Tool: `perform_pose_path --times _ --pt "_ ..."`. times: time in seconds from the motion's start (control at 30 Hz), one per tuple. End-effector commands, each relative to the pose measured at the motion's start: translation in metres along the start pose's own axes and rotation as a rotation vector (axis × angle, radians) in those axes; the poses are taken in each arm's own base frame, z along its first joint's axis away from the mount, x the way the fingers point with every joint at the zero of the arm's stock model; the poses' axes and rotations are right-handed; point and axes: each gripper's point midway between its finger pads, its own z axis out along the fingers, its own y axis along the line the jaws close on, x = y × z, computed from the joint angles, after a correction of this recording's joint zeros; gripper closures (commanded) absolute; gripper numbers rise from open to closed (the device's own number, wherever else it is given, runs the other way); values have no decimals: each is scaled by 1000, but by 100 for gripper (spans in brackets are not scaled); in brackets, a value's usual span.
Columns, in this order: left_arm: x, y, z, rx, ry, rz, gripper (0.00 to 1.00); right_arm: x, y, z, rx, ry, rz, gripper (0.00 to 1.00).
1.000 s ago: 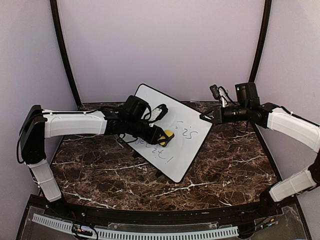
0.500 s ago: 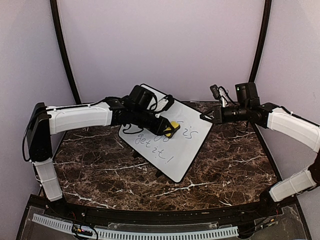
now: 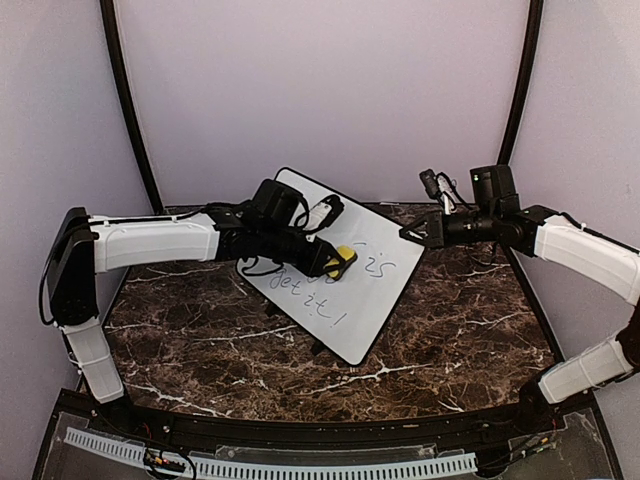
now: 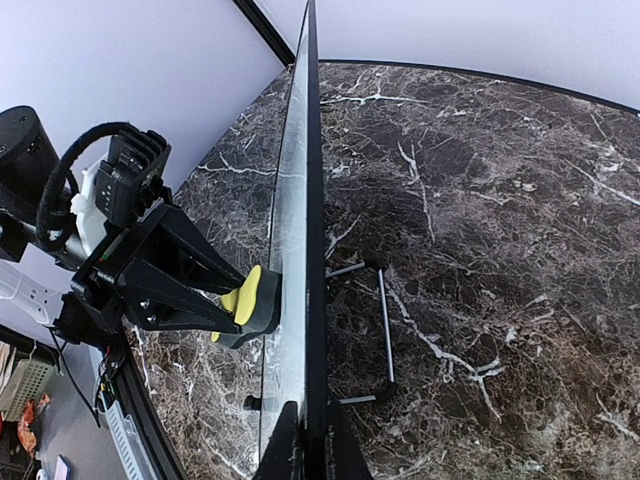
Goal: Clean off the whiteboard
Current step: Erase the center of the whiteboard.
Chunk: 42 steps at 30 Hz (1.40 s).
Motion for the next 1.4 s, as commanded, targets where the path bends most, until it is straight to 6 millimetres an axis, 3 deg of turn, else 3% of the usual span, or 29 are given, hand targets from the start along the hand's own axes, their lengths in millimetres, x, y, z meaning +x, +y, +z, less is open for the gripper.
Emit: perform_pose_path --times 0.0,0.27,0.4,0.57,0.77,0.97,1.37 --pt "24 25 5 -94 67 -35 89 0 38 4 -137 -7 -191 100" --pt "-29 33 5 -71 -17 -28 89 2 39 2 -137 -9 -192 100" --pt "-43 29 9 -47 -30 -18 89 1 39 1 -135 -13 -195 100" --pt "-36 23 10 -13 -7 -36 89 0 39 2 -132 -13 -193 100" --pt "1 20 6 -29 53 -49 89 1 37 3 -130 -9 -191 100" --pt "20 19 2 -48 83 -44 89 2 37 4 -131 -7 -189 100" --pt "-15 12 12 -21 37 -9 89 2 36 4 -125 -6 -179 100"
